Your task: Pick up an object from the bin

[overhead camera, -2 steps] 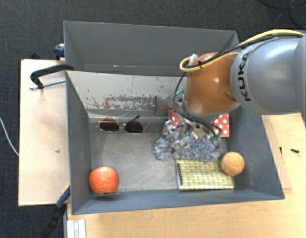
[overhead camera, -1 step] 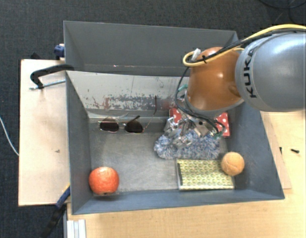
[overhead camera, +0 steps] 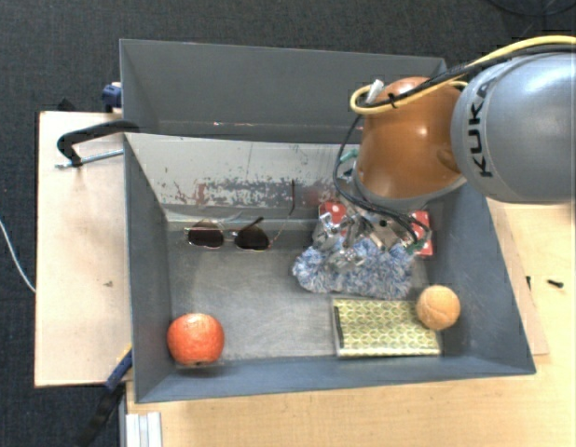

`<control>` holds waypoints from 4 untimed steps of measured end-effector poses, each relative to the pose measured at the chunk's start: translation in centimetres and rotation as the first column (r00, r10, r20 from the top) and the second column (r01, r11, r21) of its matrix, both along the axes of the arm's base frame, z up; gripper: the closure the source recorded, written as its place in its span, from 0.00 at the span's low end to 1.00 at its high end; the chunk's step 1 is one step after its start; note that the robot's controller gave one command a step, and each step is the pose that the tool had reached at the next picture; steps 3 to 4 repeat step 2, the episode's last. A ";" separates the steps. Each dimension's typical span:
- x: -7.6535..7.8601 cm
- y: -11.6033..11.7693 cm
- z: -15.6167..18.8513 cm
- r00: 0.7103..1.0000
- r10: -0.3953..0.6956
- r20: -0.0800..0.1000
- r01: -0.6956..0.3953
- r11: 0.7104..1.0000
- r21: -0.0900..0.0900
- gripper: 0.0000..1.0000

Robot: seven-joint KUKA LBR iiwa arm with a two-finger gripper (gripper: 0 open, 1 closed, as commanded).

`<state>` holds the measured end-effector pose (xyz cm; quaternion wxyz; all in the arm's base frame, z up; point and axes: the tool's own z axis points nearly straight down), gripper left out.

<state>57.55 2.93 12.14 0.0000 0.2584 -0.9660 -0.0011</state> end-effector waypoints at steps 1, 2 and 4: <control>0.0 0.0 1.8 1.000 -0.001 0.002 0.001 1.000 0.000 1.00; 0.1 0.0 3.3 1.000 -0.001 0.004 0.001 1.000 0.000 1.00; 0.1 0.0 3.3 1.000 -0.001 0.004 0.001 1.000 0.000 1.00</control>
Offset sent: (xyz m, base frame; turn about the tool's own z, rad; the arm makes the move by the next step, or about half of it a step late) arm 0.0000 0.0002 0.0091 0.0000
